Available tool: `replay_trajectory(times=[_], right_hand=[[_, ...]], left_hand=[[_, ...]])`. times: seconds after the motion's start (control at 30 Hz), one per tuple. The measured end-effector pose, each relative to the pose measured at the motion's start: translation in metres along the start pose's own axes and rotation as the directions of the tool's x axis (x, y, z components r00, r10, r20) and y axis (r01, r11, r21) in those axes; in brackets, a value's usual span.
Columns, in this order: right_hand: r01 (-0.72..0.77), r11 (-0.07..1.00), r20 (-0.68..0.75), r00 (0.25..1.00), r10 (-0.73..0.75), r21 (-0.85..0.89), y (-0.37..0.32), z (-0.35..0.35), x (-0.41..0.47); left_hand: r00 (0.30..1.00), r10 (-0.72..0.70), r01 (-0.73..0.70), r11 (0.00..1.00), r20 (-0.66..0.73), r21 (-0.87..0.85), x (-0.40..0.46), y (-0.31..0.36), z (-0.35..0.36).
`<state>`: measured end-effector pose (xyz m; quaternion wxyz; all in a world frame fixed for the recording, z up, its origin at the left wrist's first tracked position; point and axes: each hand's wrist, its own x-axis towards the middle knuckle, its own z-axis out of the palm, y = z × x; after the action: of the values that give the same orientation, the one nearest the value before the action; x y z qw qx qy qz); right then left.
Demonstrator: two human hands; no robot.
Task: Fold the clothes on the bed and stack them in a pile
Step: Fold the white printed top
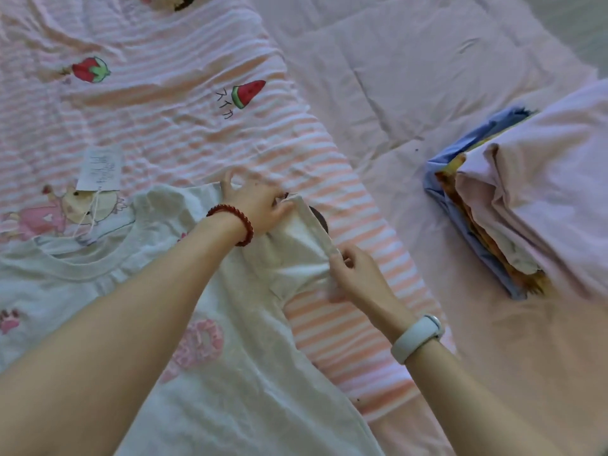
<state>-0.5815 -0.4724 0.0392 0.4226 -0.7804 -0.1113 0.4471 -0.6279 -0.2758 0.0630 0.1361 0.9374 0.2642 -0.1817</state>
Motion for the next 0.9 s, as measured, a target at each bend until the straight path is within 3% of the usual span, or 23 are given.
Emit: replay_trajectory(times=[0.07, 0.13, 0.23, 0.3, 0.37, 0.47, 0.57, 0.73, 0.9], right_hand=[[0.022, 1.000, -0.046, 0.999, -0.021, 0.009, 0.005, -0.010, -0.004], [0.110, 0.994, -0.124, 0.987, -0.107, 0.014, 0.008, -0.019, -0.006], [0.257, 0.966, -0.280, 0.928, -0.247, -0.001, 0.014, -0.029, -0.005], [0.223, 0.975, -0.292, 0.932, -0.215, -0.004, 0.018, -0.031, -0.004], [0.119, 0.993, -0.242, 0.963, -0.122, -0.024, 0.024, -0.030, -0.004], [-0.011, 0.999, -0.130, 0.992, 0.007, -0.030, 0.028, -0.024, -0.004], [-0.070, 0.993, -0.077, 0.994, 0.078, 0.098, 0.026, -0.020, -0.003], [-0.112, 0.963, -0.074, 0.988, 0.134, 0.246, 0.025, -0.017, -0.008], [-0.072, 0.952, -0.183, 0.974, 0.130, 0.297, 0.030, -0.020, -0.014]], left_hand=[[0.999, 0.037, -0.037, 0.996, -0.008, -0.083, 0.008, 0.013, -0.004], [0.997, 0.071, -0.079, 0.948, -0.037, -0.308, 0.015, 0.028, -0.011], [0.973, 0.121, -0.208, 0.836, -0.199, -0.508, 0.025, 0.048, -0.027], [0.953, 0.170, -0.275, 0.831, -0.250, -0.484, 0.032, 0.058, -0.033], [0.956, 0.205, -0.276, 0.875, -0.212, -0.398, 0.037, 0.063, -0.032], [0.992, 0.105, -0.116, 0.977, -0.073, -0.180, 0.043, 0.055, -0.024], [0.998, -0.008, 0.013, 0.997, 0.060, -0.079, 0.045, 0.039, -0.014], [0.989, 0.012, 0.034, 0.950, 0.145, -0.312, 0.048, 0.035, -0.019], [0.995, 0.083, -0.043, 0.853, 0.054, -0.519, 0.052, 0.050, -0.033]])
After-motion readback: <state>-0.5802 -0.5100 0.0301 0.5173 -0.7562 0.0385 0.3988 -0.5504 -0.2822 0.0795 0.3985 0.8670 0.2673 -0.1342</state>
